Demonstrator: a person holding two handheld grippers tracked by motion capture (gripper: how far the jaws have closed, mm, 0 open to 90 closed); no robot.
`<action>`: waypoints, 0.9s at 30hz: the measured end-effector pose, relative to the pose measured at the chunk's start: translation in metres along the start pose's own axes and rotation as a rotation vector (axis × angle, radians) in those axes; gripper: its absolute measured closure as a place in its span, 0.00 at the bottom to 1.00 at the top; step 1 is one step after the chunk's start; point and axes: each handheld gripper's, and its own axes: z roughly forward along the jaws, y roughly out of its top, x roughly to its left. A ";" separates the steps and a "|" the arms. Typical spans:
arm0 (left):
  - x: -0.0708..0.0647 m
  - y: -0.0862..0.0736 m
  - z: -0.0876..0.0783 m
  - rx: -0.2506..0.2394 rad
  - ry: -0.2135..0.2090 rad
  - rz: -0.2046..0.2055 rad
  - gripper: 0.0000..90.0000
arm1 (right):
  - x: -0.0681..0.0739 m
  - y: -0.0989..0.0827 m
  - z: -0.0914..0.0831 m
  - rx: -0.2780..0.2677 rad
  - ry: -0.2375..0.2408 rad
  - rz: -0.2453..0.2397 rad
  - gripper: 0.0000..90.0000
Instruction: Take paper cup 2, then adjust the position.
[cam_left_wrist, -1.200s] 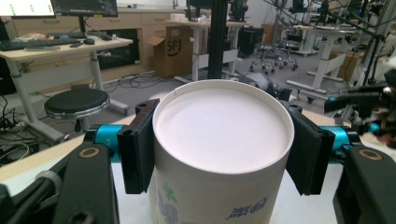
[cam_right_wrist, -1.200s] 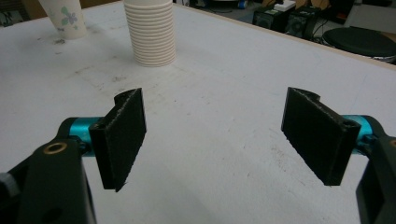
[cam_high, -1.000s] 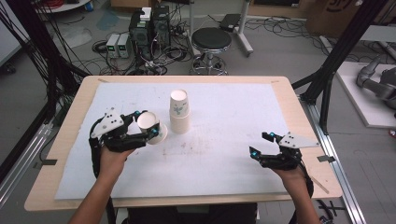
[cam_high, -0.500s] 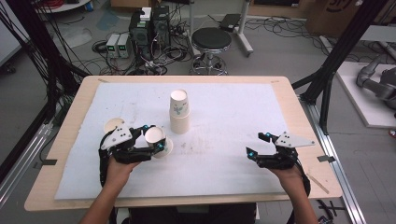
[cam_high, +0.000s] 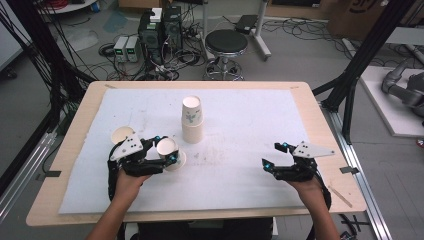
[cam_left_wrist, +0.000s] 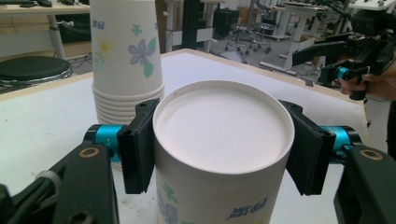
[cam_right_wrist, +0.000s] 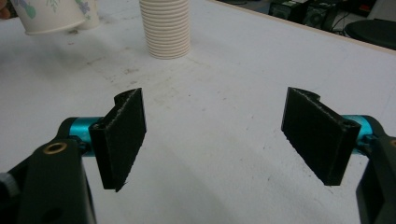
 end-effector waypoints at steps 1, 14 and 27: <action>-0.001 0.000 0.001 0.000 -0.005 0.000 0.39 | 0.001 0.001 0.000 -0.002 0.007 -0.003 0.25; -0.007 0.000 0.007 0.005 -0.058 -0.001 0.39 | 0.006 0.004 0.005 0.001 0.041 -0.017 0.25; -0.020 0.003 0.014 -0.010 -0.150 -0.011 0.39 | 0.017 0.007 0.002 -0.035 0.149 -0.021 0.23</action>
